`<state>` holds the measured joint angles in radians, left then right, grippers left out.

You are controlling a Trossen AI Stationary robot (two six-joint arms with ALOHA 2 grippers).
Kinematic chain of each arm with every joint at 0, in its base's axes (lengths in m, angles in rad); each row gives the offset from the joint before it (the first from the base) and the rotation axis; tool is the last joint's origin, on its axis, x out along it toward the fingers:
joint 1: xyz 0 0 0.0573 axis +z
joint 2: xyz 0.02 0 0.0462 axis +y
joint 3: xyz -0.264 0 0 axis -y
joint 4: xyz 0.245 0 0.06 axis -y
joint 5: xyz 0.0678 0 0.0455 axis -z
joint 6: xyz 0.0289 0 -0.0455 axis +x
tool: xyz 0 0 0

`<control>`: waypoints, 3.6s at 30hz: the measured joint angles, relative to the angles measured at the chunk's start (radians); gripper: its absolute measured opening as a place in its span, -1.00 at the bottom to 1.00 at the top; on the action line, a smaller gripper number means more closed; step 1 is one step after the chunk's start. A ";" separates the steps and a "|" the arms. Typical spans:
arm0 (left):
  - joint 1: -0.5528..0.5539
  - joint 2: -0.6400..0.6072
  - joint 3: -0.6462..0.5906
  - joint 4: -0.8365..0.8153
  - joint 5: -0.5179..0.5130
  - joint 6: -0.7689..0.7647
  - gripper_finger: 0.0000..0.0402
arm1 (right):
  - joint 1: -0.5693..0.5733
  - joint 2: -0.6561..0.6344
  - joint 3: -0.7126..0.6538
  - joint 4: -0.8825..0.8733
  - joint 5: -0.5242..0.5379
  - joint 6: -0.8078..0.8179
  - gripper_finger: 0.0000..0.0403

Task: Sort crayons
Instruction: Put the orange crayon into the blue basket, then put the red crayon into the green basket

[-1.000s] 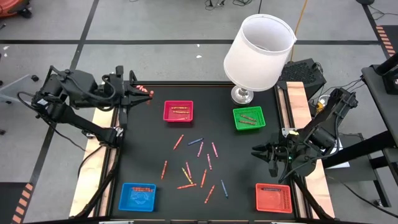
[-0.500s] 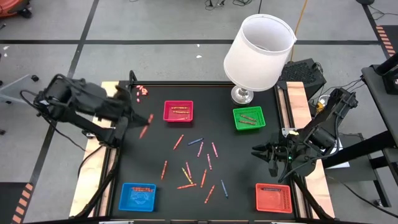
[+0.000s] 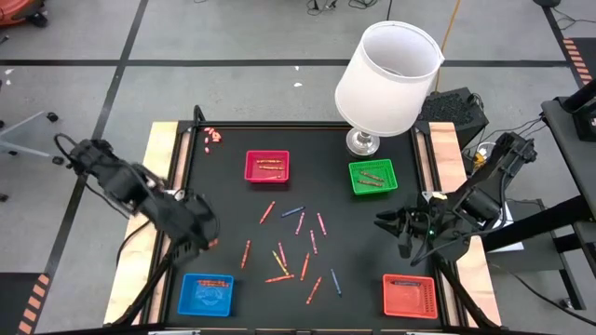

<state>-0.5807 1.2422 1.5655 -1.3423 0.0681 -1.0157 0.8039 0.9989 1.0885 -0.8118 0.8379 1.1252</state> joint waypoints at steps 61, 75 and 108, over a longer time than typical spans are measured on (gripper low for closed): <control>-0.229 0.121 -0.284 0.304 -0.132 -0.304 -0.79 | -0.085 0.000 0.000 0.048 -0.032 -0.120 -0.56; -0.028 0.016 -0.284 0.285 -0.298 0.099 -0.79 | -0.241 0.076 0.000 0.465 -0.159 -0.103 -0.56; 0.116 0.016 -0.284 0.339 -0.373 0.160 -0.79 | -0.697 0.867 0.543 -0.256 -0.728 -0.023 -0.21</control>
<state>-0.4648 1.2579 1.2819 -1.0031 -0.3049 -0.8556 0.1067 1.8663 1.6314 -1.0674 0.1095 1.1025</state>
